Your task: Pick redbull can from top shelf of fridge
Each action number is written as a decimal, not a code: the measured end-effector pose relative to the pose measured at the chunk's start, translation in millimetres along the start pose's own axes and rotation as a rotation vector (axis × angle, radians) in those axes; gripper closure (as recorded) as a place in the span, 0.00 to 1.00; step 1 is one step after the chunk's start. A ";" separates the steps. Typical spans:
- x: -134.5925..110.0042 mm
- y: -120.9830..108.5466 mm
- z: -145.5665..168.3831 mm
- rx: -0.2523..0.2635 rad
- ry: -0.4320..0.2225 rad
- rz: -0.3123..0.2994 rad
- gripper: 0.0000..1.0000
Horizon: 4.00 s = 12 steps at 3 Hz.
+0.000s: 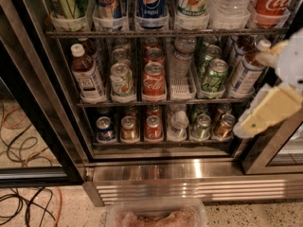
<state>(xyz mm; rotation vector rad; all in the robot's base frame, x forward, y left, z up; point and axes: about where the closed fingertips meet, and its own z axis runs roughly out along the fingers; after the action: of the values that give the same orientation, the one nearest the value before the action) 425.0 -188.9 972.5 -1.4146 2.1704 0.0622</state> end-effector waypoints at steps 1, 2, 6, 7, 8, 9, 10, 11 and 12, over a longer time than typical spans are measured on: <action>-19.4 43.6 43.4 -0.051 -0.134 0.152 0.00; -30.0 46.6 59.4 -0.044 -0.187 0.186 0.00; -113.7 130.2 123.1 -0.072 -0.471 0.788 0.00; -111.4 126.1 123.4 -0.001 -0.510 0.804 0.00; -101.1 113.6 135.7 0.118 -0.568 0.863 0.00; -112.6 49.4 107.6 0.229 -0.751 0.986 0.00; -93.2 -24.5 46.0 0.366 -0.941 1.138 0.00; -62.9 -38.8 35.6 0.419 -0.974 1.224 0.00; -63.0 -38.6 35.9 0.419 -0.973 1.223 0.00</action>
Offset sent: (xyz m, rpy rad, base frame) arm -0.0134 0.0431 -0.0342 0.1716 0.0294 -0.0659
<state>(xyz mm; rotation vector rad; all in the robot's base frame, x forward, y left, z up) 492.0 -142.0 980.6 0.3197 1.6753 0.5553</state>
